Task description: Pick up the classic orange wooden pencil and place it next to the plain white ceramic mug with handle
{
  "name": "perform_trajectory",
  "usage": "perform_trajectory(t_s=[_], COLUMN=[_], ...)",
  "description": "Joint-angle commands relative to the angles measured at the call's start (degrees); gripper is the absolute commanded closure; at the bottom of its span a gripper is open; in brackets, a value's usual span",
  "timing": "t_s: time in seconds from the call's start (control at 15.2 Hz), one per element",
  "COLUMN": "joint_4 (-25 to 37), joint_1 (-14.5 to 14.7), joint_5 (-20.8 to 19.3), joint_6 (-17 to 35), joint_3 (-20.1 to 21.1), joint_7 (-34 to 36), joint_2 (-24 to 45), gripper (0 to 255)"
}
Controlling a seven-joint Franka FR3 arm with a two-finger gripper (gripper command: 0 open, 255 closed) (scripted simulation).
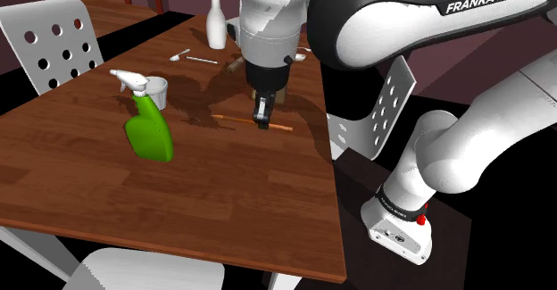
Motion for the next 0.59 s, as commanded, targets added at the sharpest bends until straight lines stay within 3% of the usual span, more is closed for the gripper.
perform_trajectory(t_s=[0.0,0.53], joint_4=[0.72,2.6], joint_1=[0.11,-4.85], joint_5=[0.18,-4.19], joint_6=[-1.12,2.32], joint_3=[-0.06,-6.84], joint_7=[-0.13,-9.34], joint_2=[-0.41,3.75], gripper=[255,255])
